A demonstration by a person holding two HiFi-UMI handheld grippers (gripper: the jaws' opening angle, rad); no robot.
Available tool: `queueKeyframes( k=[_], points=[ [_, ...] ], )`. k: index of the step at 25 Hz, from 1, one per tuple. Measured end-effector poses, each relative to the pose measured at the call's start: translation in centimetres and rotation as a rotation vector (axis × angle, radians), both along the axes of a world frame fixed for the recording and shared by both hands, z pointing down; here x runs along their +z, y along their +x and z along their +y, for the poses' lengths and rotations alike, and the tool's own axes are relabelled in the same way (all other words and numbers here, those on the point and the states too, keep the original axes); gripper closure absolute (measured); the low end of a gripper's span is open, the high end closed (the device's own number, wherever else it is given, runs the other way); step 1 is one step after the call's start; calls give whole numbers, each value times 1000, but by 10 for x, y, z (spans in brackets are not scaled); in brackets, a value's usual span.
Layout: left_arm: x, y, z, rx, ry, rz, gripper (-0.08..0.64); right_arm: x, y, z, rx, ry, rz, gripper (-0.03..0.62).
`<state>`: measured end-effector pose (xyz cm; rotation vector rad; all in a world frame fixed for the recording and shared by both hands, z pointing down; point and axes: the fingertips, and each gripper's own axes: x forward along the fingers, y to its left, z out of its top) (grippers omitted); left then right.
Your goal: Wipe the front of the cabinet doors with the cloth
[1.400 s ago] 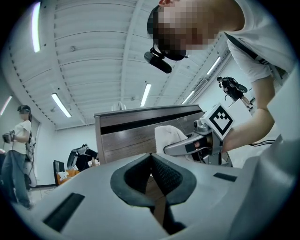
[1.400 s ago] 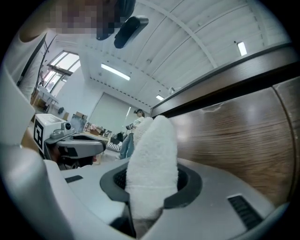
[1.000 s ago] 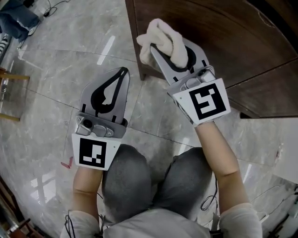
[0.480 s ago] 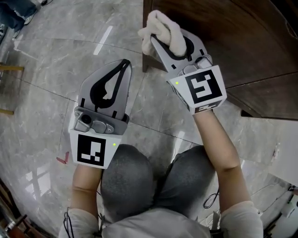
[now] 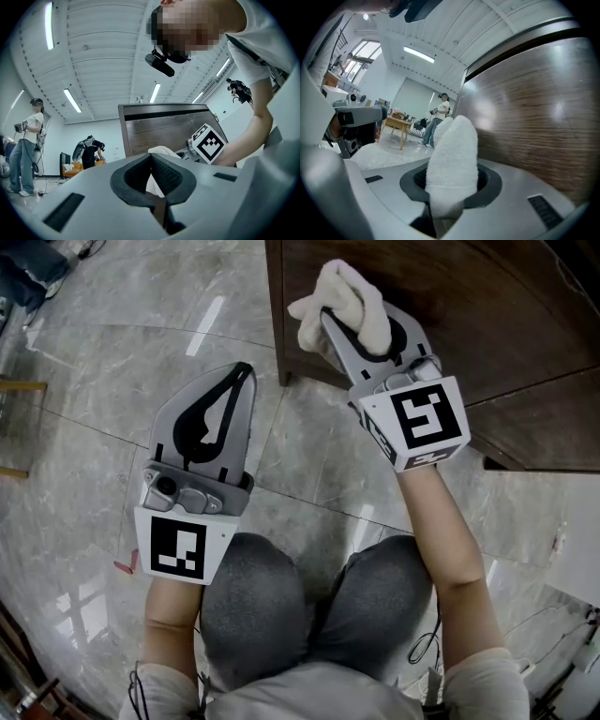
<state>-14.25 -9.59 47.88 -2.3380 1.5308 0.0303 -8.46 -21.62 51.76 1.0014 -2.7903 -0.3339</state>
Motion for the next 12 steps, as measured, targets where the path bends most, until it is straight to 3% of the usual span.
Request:
queueKeyframes(
  k=[12],
  points=[
    [1,40,-6,42,-3,-15,541,1,61,0,62,1,-5,457]
  ],
)
